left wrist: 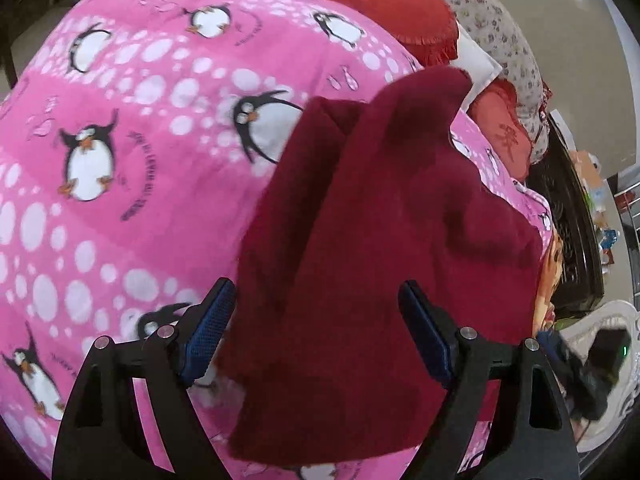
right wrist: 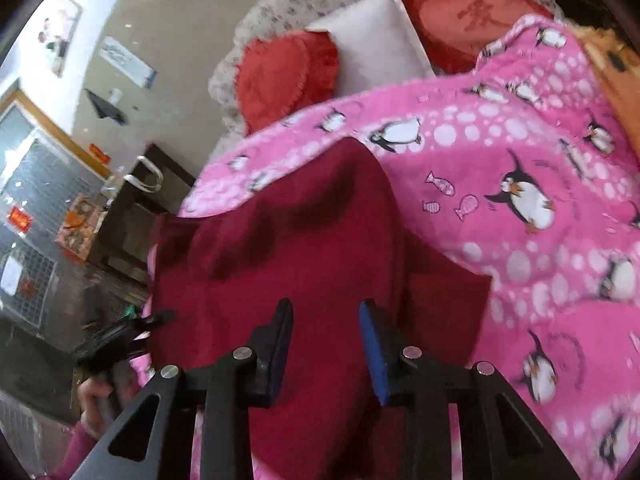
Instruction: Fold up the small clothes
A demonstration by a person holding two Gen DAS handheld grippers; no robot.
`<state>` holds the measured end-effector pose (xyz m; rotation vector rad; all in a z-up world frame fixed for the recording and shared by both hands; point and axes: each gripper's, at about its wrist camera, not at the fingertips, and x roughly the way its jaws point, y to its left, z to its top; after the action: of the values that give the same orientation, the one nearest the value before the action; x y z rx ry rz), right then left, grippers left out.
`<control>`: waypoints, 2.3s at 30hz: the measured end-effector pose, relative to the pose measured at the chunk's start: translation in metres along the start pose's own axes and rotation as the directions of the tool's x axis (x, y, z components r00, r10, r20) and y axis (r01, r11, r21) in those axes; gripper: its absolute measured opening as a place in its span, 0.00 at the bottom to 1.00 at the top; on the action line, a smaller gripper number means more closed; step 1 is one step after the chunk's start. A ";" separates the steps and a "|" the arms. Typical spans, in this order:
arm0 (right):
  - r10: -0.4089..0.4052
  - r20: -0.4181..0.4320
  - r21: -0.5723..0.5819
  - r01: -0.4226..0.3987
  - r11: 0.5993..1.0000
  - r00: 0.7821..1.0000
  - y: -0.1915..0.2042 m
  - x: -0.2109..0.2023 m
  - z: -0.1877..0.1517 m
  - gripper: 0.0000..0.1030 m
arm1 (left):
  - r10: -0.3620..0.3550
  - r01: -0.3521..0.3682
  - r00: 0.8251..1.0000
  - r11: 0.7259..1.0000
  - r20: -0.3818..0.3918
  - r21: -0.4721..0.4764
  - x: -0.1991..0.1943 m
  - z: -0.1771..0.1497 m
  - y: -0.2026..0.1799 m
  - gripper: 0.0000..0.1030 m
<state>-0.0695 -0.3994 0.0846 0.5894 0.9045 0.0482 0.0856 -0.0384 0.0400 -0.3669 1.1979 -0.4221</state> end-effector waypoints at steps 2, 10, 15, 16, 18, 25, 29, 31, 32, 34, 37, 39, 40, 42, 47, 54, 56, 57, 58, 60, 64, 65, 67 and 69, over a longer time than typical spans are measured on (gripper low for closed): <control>0.013 -0.039 -0.021 -0.014 1.000 0.999 0.004 -0.012 -0.023 0.32 | -0.016 0.016 1.000 1.000 0.017 -0.002 -0.010 -0.005 0.004 0.81; -0.041 -0.123 -0.077 0.032 0.997 0.992 0.004 0.012 -0.073 0.05 | 0.006 -0.006 1.000 1.000 -0.012 -0.020 -0.016 -0.033 0.013 0.81; 0.000 -0.055 -0.069 -0.004 0.998 0.998 0.000 -0.029 -0.086 0.05 | 0.030 -0.030 0.999 0.999 0.022 0.014 -0.033 -0.040 0.015 0.81; -0.016 -0.067 -0.075 0.011 0.997 0.998 -0.004 -0.030 -0.092 0.05 | 0.038 -0.039 0.999 0.999 0.030 0.022 -0.035 -0.041 0.015 0.81; -0.080 -0.115 -0.085 0.070 0.994 0.990 -0.009 -0.018 -0.100 0.05 | 0.048 -0.049 0.998 0.998 0.036 0.036 -0.037 -0.043 0.014 0.81; -0.032 -0.064 0.015 0.033 0.999 0.997 -0.022 -0.034 -0.107 0.08 | 0.044 -0.052 0.996 0.992 0.074 0.111 -0.043 -0.051 -0.008 0.81; -0.075 0.028 -0.038 0.076 0.996 0.997 -0.004 -0.058 -0.082 0.19 | 0.054 -0.074 0.990 0.985 0.131 0.154 -0.040 -0.038 -0.030 0.81; -0.091 0.062 -0.078 0.095 0.992 0.994 0.009 -0.054 -0.065 0.30 | 0.044 -0.067 0.986 0.987 0.160 0.146 -0.034 -0.024 -0.041 0.81; -0.095 0.071 -0.096 0.102 0.990 0.993 0.017 -0.046 -0.054 0.30 | 0.046 -0.072 0.984 0.987 0.172 0.147 -0.032 -0.019 -0.045 0.81; -0.102 0.078 -0.124 0.111 0.986 0.992 0.028 -0.026 -0.033 0.30 | 0.065 -0.098 0.977 0.982 0.201 0.159 -0.025 -0.008 -0.054 0.81; -0.119 0.081 -0.147 0.130 0.981 0.989 0.040 0.008 -0.007 0.30 | 0.091 -0.137 0.965 0.975 0.247 0.173 -0.013 0.016 -0.064 0.81; -0.144 0.083 -0.154 0.155 0.976 0.986 0.041 0.030 0.006 0.30 | 0.126 -0.169 0.959 0.973 0.254 0.154 -0.001 0.029 -0.066 0.81; -0.160 0.085 -0.153 0.171 0.973 0.984 0.041 0.038 0.013 0.30 | 0.138 -0.179 0.957 0.973 0.254 0.145 0.003 0.033 -0.064 0.81; -0.190 0.096 -0.161 0.204 0.966 0.977 0.038 0.053 0.026 0.30 | 0.165 -0.202 0.954 0.971 0.249 0.129 0.014 0.044 -0.061 0.81; -0.254 0.092 -0.134 0.264 0.955 0.963 0.016 0.081 0.049 0.30 | 0.209 -0.229 0.959 0.969 0.191 0.089 0.042 0.061 -0.042 0.81; -0.247 0.069 -0.139 0.255 0.957 0.966 0.005 0.095 0.064 0.30 | 0.201 -0.222 0.959 0.971 0.199 0.087 0.051 0.057 -0.036 0.83; -0.247 0.079 -0.141 0.256 0.957 0.966 0.010 0.087 0.064 0.30 | 0.197 -0.218 0.960 0.972 0.199 0.089 0.050 0.057 -0.035 0.83; -0.243 0.094 -0.140 0.255 0.957 0.965 0.015 0.081 0.062 0.30 | 0.193 -0.213 0.961 0.973 0.197 0.089 0.050 0.057 -0.034 0.83; -0.238 0.109 -0.142 0.252 0.957 0.965 0.021 0.075 0.059 0.30 | 0.190 -0.210 0.962 0.974 0.197 0.088 0.050 0.058 -0.034 0.83; -0.201 0.135 -0.162 0.222 0.962 0.970 0.038 0.063 0.052 0.30 | 0.186 -0.206 0.963 0.975 0.197 0.088 0.049 0.058 -0.034 0.83; -0.113 0.103 -0.265 0.136 0.955 0.988 0.084 0.068 0.042 0.30 | 0.186 -0.206 0.963 0.975 0.193 0.086 0.046 0.056 -0.034 0.83; -0.093 0.089 -0.281 0.115 0.953 0.992 0.092 0.072 0.041 0.30 | 0.185 -0.203 0.965 0.976 0.187 0.083 0.042 0.054 -0.034 0.83; -0.055 0.048 -0.319 0.067 0.945 0.997 0.114 0.088 0.039 0.30 | 0.166 -0.183 0.969 0.980 0.183 0.079 0.031 0.048 -0.033 0.82; -0.042 0.023 -0.357 0.048 0.933 0.999 0.133 0.105 0.036 0.30 | 0.134 -0.150 0.973 0.986 0.190 0.076 0.017 0.041 -0.030 0.82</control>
<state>0.0503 -0.2745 0.0916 0.2281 0.8682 0.1638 0.1255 -0.0709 0.0543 -0.2346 1.0137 -0.3097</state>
